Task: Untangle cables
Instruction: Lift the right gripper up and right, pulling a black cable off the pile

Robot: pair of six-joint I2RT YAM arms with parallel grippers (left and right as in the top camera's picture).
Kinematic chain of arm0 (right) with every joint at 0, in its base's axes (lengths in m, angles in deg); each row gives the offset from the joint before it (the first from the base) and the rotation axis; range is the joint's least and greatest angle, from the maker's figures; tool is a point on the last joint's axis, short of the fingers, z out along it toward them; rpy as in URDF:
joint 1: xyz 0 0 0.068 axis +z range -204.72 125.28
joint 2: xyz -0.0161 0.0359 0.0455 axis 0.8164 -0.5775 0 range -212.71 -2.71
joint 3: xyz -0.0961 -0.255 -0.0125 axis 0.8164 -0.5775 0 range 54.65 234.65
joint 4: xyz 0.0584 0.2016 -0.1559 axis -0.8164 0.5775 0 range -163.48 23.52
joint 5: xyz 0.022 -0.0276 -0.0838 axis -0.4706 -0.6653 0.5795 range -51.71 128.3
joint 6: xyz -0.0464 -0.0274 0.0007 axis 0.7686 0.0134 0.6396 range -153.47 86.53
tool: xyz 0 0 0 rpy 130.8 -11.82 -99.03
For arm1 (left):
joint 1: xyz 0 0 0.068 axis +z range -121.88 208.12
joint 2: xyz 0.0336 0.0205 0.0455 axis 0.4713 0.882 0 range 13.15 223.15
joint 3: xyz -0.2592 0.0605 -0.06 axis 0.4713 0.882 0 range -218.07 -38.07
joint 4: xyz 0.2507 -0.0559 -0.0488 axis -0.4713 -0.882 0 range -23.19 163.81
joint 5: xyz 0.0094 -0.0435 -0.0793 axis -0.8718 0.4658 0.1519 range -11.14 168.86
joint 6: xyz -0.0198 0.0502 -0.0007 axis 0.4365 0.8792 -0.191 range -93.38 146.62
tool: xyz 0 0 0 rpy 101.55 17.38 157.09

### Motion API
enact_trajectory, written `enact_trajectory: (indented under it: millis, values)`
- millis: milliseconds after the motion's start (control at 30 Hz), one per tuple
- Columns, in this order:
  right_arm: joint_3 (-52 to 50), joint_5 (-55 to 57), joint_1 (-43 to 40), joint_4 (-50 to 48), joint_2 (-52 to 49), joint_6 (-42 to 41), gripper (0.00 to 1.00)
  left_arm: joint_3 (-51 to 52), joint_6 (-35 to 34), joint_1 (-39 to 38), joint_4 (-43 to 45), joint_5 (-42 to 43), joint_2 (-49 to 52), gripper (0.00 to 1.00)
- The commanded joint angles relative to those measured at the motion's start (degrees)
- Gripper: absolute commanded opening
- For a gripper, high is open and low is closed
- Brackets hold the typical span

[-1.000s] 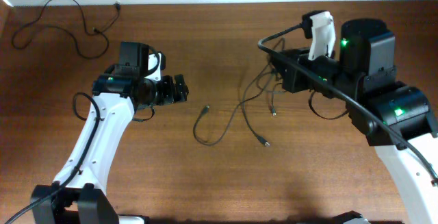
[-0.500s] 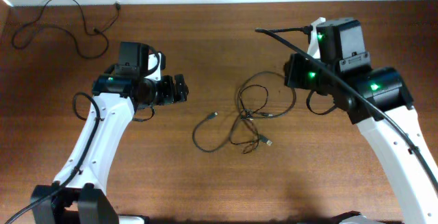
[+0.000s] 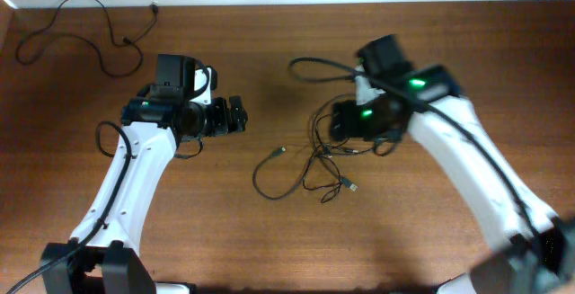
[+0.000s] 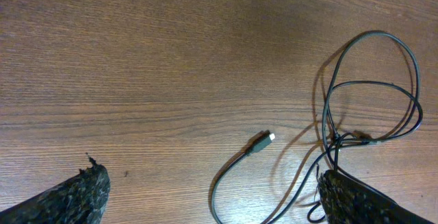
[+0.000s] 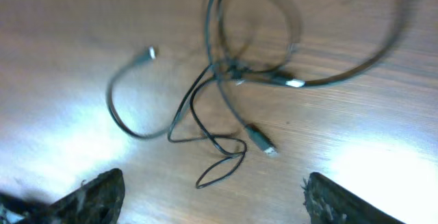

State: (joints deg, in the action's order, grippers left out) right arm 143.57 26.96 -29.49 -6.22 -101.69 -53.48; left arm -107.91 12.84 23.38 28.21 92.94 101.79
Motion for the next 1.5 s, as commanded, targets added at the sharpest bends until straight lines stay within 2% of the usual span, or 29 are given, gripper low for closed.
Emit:
enact_trajectory:
  millis: [0,200,233,267,333,400,433,467,633,800,967,1133,1300,1400,1467]
  values:
    - [-0.63,-0.94,3.91,0.24,-7.85,5.22,0.92,0.44,-0.57,-0.22,0.11,-0.39,-0.31,0.99]
    - [-0.63,-0.26,3.56,-0.59,-18.16,5.27,0.92,0.44,-0.57,-0.22,0.22,-0.42,-0.31,0.99]
    - [-0.63,-0.26,3.48,-0.57,-18.73,5.29,0.90,0.44,-0.57,-0.22,0.20,-0.42,-0.31,0.99]
    - [-0.63,-0.35,3.30,-0.59,-19.17,6.03,0.81,0.44,-0.57,-0.22,0.17,-0.42,-0.31,0.99]
    - [-0.63,-0.48,3.26,-0.59,-19.26,6.32,0.55,0.44,-0.57,-0.20,0.17,-0.42,-0.31,0.99]
    - [-0.63,-0.46,3.23,-0.59,-19.26,6.32,0.34,0.44,-0.57,-0.13,0.24,-0.42,-0.31,0.99]
    - [-0.63,-0.46,3.23,-0.57,-19.26,6.32,0.15,0.44,-0.57,-0.13,0.39,-0.42,-0.31,0.99]
    - [-0.63,-0.48,3.23,-0.52,-19.26,6.27,0.04,0.44,-0.57,-0.15,0.48,-0.42,-0.31,0.99]
    - [3.67,-0.50,1.60,4.28,-15.10,6.10,0.04,0.44,-0.57,-0.15,1.07,-0.42,-0.31,0.99]
    - [18.12,-0.46,-1.40,11.13,-4.09,6.78,0.04,0.44,-0.57,-0.15,1.86,-0.42,-0.31,0.99]
    - [29.38,-0.02,-2.54,9.66,8.35,6.78,0.04,0.44,-0.55,-0.15,1.90,-0.42,-0.31,0.99]
    - [30.51,1.11,-2.54,5.33,17.64,6.73,0.04,0.44,-0.55,-0.15,2.56,-0.42,-0.26,0.99]
    - [30.49,1.42,-2.43,6.58,18.93,6.34,0.04,0.44,-0.57,-0.17,2.71,0.52,-0.26,0.99]
    - [30.36,-1.09,-2.43,7.76,16.39,2.99,0.04,0.44,-0.48,-0.17,2.71,6.86,-0.26,0.99]
    - [30.21,1.16,-2.45,8.02,14.82,-0.02,0.04,0.44,0.70,-0.15,2.75,10.91,-0.26,0.99]
